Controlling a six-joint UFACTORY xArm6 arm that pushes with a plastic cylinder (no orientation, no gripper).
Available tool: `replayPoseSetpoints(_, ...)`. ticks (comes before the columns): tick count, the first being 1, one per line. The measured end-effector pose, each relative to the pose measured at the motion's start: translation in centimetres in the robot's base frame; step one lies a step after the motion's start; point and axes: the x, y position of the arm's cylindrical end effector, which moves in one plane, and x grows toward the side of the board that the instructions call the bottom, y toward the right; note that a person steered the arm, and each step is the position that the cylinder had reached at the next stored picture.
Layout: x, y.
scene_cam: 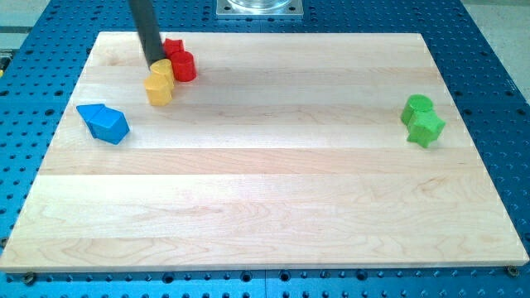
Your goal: Slide the red star into the yellow heart
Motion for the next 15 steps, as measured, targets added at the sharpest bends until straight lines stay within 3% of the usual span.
replayPoseSetpoints(2,-0.4,-1.5)
replayPoseSetpoints(4,-6.0,-5.3)
replayPoseSetpoints(5,-8.7,-3.4)
replayPoseSetpoints(9,-6.3,2.4)
replayPoseSetpoints(13,-0.3,4.1)
replayPoseSetpoints(15,0.2,9.7)
